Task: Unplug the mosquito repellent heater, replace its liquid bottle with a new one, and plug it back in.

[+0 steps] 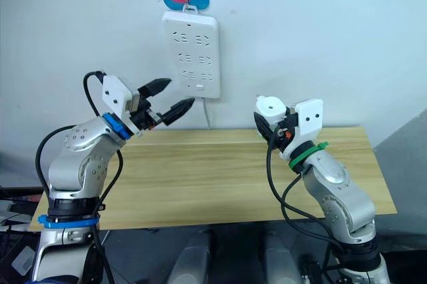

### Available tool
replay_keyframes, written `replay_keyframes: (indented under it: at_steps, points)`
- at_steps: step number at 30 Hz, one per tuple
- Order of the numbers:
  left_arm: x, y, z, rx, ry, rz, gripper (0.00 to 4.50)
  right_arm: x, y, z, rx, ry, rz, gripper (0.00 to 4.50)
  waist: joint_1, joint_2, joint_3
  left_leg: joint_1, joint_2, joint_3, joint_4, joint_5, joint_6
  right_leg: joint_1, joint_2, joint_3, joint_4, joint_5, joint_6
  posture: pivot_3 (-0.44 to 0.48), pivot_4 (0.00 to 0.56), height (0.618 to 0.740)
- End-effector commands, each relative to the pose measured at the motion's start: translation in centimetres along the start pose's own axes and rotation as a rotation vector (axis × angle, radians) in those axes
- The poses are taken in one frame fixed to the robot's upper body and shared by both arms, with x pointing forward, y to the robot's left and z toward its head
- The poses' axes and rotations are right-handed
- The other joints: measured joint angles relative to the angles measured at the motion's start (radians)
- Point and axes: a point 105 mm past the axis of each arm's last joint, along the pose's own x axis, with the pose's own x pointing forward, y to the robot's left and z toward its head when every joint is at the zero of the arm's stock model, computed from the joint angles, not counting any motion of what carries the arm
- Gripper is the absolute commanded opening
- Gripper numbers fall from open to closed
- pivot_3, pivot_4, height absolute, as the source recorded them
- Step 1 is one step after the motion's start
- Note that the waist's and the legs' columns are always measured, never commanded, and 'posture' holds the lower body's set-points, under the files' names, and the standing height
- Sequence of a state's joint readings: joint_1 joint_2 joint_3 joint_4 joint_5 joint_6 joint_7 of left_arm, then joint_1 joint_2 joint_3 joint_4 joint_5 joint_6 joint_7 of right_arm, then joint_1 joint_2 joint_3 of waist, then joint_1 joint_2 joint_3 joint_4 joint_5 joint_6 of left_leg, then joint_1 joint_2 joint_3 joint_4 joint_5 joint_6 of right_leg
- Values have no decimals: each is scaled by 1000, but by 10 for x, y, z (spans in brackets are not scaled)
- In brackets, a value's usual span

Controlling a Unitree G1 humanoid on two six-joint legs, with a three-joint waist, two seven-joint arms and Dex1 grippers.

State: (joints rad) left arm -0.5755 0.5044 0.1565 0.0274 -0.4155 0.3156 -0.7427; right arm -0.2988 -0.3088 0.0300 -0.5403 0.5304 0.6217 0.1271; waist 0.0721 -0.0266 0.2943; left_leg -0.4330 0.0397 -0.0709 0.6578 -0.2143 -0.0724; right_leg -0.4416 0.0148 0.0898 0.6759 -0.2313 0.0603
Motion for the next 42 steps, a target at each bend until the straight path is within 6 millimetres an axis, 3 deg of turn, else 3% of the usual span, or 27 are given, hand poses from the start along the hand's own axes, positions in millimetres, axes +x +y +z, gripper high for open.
replay_keyframes:
  at_steps: [1, 6, 10, 16, 24, 27, 35, 38, 42]
  points:
    - [1, 12, 16, 79, -46, 16, 4500, -1, 3, 15, -10, -61, 12, 2987, 3, 0, 0, 0, 0, 0, 0, 0, 0, 0, 0, 0, 0, 0, 0, 293, 194, 740]
    - [6, 21, 13, 102, -23, -4, 4500, -4, 8, 15, 4, -58, 8, 2987, 7, 0, 0, 0, 0, 0, -1, 0, 0, 0, 0, 0, 0, 1, -1, 278, 194, 740]
    - [21, 16, 2, 84, 12, -121, 4500, -3, 9, 14, 10, -56, -1, 2987, 8, 0, -1, 0, 0, 0, -1, 0, 0, 0, 0, -1, 0, 3, -5, 274, 193, 740]
    - [42, 24, -4, 114, 23, -151, 4500, -5, 7, 15, -6, -54, -14, 2987, 14, -1, -7, 0, 0, 0, -1, 0, 0, 0, 0, -1, 0, 3, -5, 248, 181, 740]
    - [60, -4, -8, 70, 14, -348, 4500, -10, 4, 17, -6, -59, -43, 2987, 21, -5, -15, 0, -1, -1, 2, 3, 3, 1, 0, -2, 1, 4, -6, 228, 171, 740]
    - [62, -14, -6, 59, 11, -413, 4500, -10, 5, 16, -6, -57, -43, 2987, 11, -5, -15, -1, -1, -1, 0, 2, 3, 1, 0, -2, 1, 5, -8, 228, 171, 740]
    - [54, -12, 1, -52, 17, -440, 4500, -14, 7, 16, -14, -41, -26, 2987, 2, -5, -15, 0, 0, -2, 0, 2, 3, 0, 1, -3, 2, 5, -8, 214, 163, 740]
    - [47, -7, 6, -147, 2, -411, 3599, -17, 8, 21, -1, -39, -19, 2987, 1, -5, -15, -1, 0, -2, 0, 2, 3, 0, 0, -3, 2, 5, -8, 218, 163, 740]
    - [54, -10, 12, -247, -30, -399, 2386, -11, 19, 28, 33, -47, 27, 2987, 2, -5, -16, -1, 0, -3, 0, 3, 3, 0, 0, -4, 3, 5, -8, 222, 162, 740]
